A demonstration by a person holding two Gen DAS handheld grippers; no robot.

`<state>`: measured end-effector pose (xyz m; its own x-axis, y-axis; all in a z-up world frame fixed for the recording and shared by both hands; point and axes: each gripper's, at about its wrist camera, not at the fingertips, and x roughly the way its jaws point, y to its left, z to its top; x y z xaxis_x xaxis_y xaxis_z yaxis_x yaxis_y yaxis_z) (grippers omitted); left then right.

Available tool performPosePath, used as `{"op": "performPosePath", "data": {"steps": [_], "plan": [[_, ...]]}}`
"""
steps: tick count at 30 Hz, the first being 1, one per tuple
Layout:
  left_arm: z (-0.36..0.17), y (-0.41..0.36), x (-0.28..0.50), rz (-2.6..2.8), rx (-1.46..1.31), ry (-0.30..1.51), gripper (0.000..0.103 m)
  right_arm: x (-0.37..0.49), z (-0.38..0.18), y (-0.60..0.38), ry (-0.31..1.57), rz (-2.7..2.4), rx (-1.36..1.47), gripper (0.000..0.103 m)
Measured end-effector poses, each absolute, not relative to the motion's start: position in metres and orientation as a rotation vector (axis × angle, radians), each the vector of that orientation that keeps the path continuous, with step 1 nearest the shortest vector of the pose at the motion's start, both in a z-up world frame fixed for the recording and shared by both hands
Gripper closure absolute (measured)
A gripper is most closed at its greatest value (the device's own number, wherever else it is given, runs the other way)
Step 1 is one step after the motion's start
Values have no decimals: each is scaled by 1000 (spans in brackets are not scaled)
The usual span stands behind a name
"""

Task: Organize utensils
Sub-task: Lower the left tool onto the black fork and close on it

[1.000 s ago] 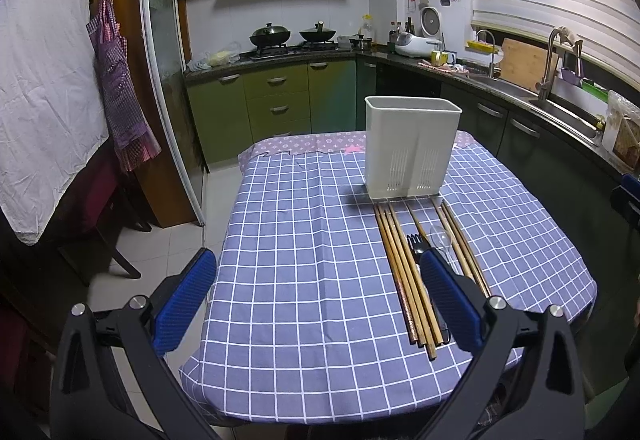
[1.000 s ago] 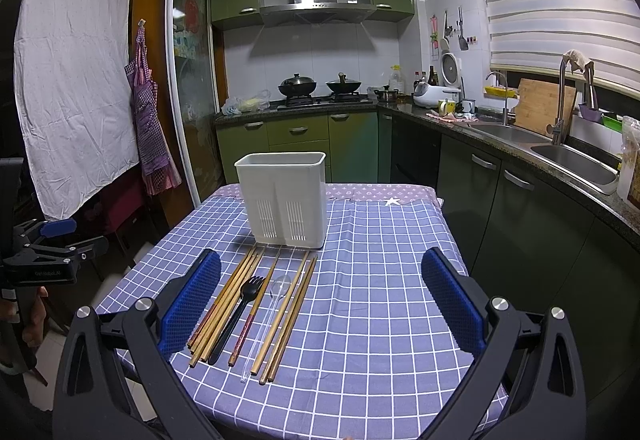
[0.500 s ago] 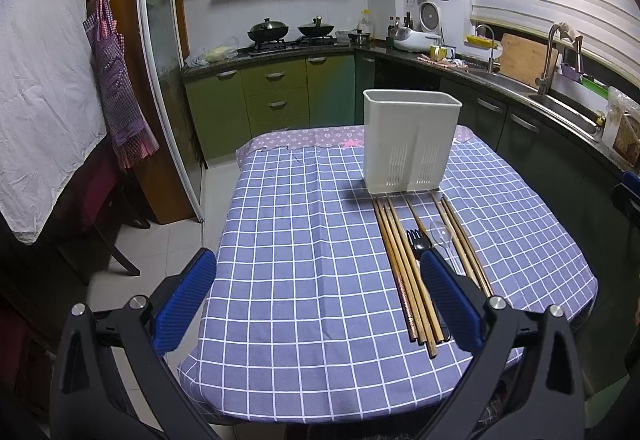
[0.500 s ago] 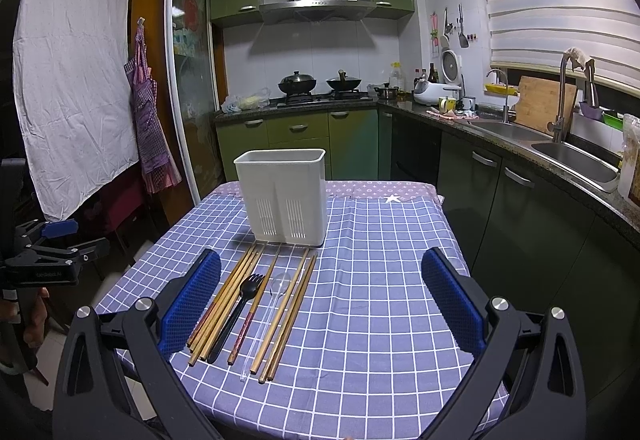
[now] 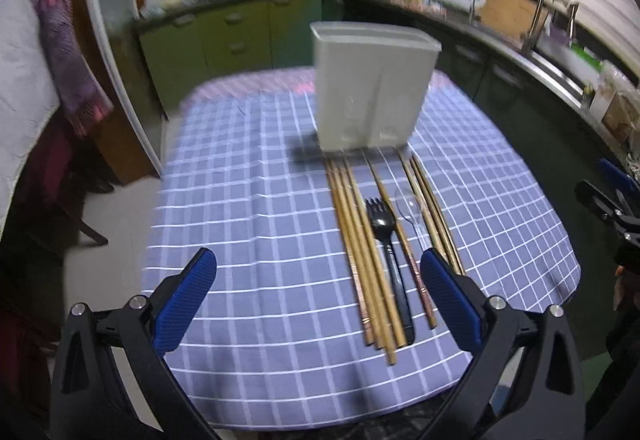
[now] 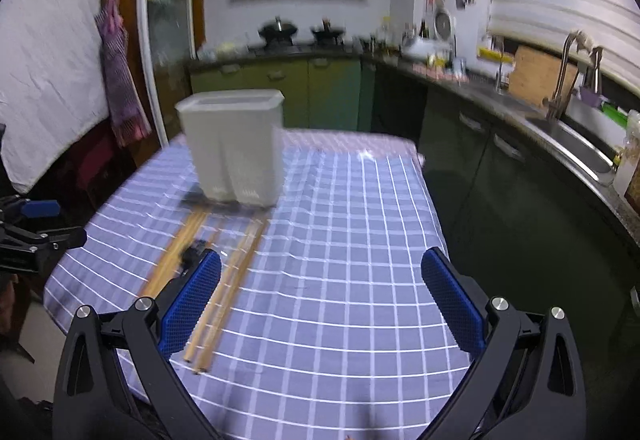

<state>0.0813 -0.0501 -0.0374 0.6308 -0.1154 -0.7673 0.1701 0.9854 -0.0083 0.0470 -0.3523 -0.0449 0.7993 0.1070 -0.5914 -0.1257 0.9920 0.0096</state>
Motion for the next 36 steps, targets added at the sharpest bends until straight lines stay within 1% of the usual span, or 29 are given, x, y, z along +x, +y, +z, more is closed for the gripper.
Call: {"op": "performPosePath", "data": {"steps": [5, 8, 10, 11, 12, 13, 15, 18, 20, 22, 24, 25, 27, 30, 33, 36], "plan": [[-56, -86, 121, -181, 78, 1003, 6, 91, -65, -370, 782, 111, -39, 4], [-74, -100, 138, -201, 60, 1126, 11, 109, -76, -379, 868, 129, -12, 5], [-87, -107, 145, -203, 64, 1207, 24, 119, -80, -383, 914, 143, 2, 9], [-94, -111, 148, -207, 59, 1249, 27, 124, -83, -387, 937, 136, 3, 12], [-99, -113, 149, -214, 57, 1281, 33, 128, -85, -390, 961, 129, 4, 15], [-104, -115, 150, -211, 60, 1315, 36, 130, -85, -392, 979, 132, 9, 20], [-110, -118, 152, -201, 61, 1349, 40, 136, -88, -397, 1024, 159, 34, 22], [-118, -121, 156, -182, 73, 1372, 56, 138, -94, -395, 1054, 185, 36, 24], [-125, -125, 158, -191, 60, 1396, 64, 139, -96, -394, 1069, 202, 39, 25], [-131, -128, 161, -193, 66, 1415, 73, 140, -98, -392, 1079, 220, 36, 29], [-138, -135, 167, -179, 81, 1429, 76, 140, -98, -390, 1074, 235, 46, 32], [-141, -137, 169, -167, 87, 1429, 76, 140, -98, -389, 1075, 234, 43, 35], [-145, -140, 175, -146, 95, 1431, 76, 140, -98, -387, 1079, 236, 43, 38], [-150, -146, 182, -145, 102, 1437, 77, 140, -98, -386, 1079, 242, 41, 38], [-154, -156, 188, -159, 110, 1445, 81, 141, -100, -388, 1076, 239, 47, 38], [-155, -161, 195, -153, 123, 1448, 82, 142, -103, -390, 1083, 240, 57, 38]]}}
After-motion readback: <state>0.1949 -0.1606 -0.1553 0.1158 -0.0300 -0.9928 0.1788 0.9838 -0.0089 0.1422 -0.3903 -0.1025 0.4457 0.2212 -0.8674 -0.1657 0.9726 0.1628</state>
